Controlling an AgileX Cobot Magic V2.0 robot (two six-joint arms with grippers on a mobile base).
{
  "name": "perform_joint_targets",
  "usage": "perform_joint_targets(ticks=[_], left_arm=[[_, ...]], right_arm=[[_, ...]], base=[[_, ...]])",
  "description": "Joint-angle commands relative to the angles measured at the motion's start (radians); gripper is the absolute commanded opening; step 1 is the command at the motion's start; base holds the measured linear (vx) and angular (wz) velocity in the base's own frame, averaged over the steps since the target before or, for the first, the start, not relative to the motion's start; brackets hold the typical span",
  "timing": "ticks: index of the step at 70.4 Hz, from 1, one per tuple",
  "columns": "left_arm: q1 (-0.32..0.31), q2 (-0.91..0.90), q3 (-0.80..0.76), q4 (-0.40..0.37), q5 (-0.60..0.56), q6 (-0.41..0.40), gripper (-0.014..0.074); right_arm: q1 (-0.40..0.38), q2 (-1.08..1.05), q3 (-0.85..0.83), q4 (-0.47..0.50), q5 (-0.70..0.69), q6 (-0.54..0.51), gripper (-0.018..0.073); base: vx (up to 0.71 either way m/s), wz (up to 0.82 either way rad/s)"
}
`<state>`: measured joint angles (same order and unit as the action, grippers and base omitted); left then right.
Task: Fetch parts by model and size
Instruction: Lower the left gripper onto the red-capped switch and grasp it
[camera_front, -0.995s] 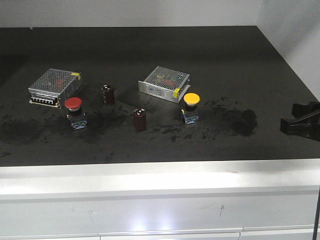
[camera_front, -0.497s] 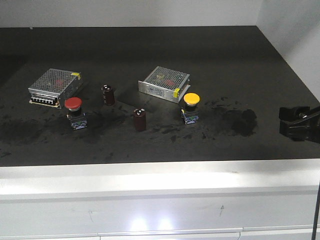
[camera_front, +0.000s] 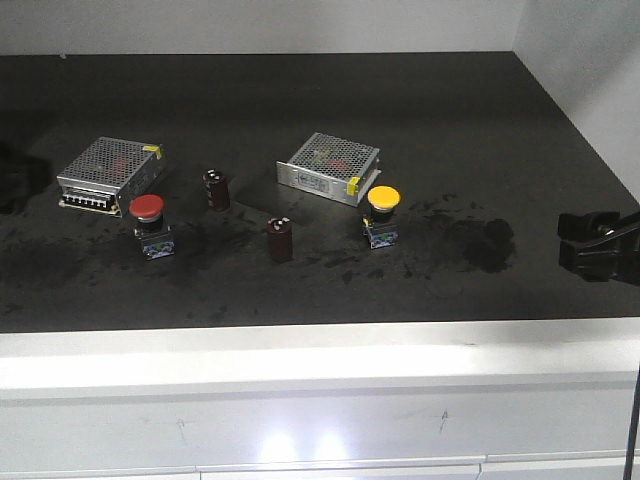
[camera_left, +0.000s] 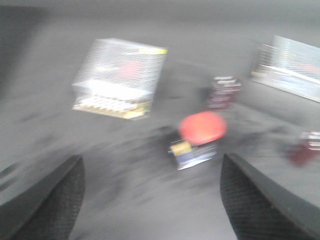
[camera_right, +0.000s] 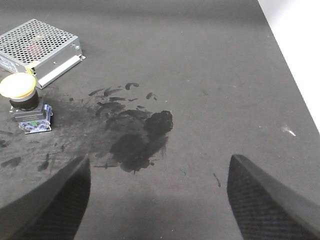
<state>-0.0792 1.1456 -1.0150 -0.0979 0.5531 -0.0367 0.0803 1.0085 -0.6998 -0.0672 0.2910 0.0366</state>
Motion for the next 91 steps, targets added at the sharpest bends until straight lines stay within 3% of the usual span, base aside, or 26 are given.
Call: perform_joint_targets(ticks=[1,8,20,42,62,91], left_arm=[[-0.051,0.075,-0.122,-0.005,0.011,0.004,0.0541],[-0.088,0.172,-0.222,0.018,0.071,-0.004,0.0541],[-0.112,0.317,-0.36,0.026,0.141,-0.086,0.0541],[-0.15,0.521,-0.559,0.048,0.292,-0.093,0.0541],[-0.149,0.584,-0.601,0.122,0.322,-0.191,0.0541],[-0.149,0.659,-0.601,0.118,0.373,-0.192,0.0541]], right_arm=[[-0.005,-0.01,-0.032,-0.008,-0.069,-0.001,0.0546],[-0.005,-0.01,-0.032,-0.008,-0.069,-0.001,0.0546],[-0.005,-0.01,-0.032,-0.008,-0.069,-0.003,0.0546],[-0.005,-0.01,-0.032,-0.007,-0.068,-0.005,0.0546],[-0.005,-0.01,-0.032,-0.007,-0.063,-0.005,0.0546],[-0.005,-0.01,-0.032,-0.007,-0.063,-0.005,0.0546]], base=[[0.0,0.0],[0.0,0.0],[0.0,0.0],[0.0,0.0],[0.0,0.0],[0.0,0.0]])
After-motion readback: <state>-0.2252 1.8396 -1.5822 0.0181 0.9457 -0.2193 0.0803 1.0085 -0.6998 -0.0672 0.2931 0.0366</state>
